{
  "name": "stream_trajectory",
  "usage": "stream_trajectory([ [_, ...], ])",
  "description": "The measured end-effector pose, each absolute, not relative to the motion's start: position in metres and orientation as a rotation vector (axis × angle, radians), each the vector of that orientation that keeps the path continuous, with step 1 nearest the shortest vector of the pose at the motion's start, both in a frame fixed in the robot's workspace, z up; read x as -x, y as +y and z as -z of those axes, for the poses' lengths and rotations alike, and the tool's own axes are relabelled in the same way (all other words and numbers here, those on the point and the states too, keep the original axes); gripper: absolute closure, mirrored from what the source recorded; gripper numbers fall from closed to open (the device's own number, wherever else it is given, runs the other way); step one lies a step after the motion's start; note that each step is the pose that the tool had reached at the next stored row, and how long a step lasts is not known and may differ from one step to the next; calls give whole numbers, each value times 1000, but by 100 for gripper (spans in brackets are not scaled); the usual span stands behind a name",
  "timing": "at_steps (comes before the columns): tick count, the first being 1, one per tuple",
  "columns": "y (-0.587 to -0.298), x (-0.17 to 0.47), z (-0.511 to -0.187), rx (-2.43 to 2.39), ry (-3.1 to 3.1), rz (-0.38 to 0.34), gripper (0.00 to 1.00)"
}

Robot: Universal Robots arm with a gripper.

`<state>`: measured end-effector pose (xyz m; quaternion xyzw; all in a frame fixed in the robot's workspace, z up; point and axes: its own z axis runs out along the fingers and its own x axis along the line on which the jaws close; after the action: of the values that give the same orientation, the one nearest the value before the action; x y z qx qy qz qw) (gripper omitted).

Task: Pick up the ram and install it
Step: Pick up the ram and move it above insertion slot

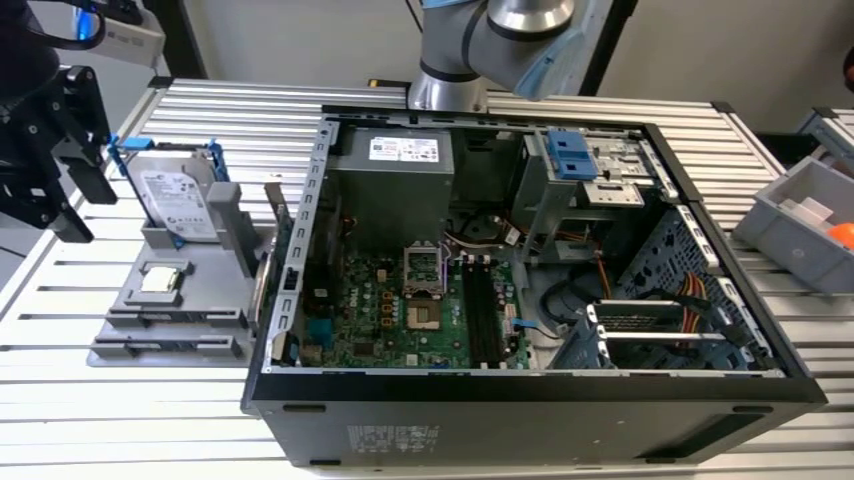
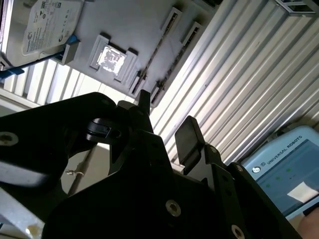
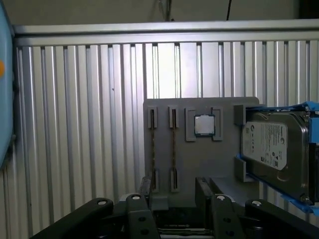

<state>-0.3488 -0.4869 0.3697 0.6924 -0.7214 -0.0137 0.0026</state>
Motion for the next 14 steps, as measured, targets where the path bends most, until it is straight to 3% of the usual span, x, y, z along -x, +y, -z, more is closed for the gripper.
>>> stream_trajectory([
  [14, -487, 349, -369, -2172, -2262, 43, 0],
])
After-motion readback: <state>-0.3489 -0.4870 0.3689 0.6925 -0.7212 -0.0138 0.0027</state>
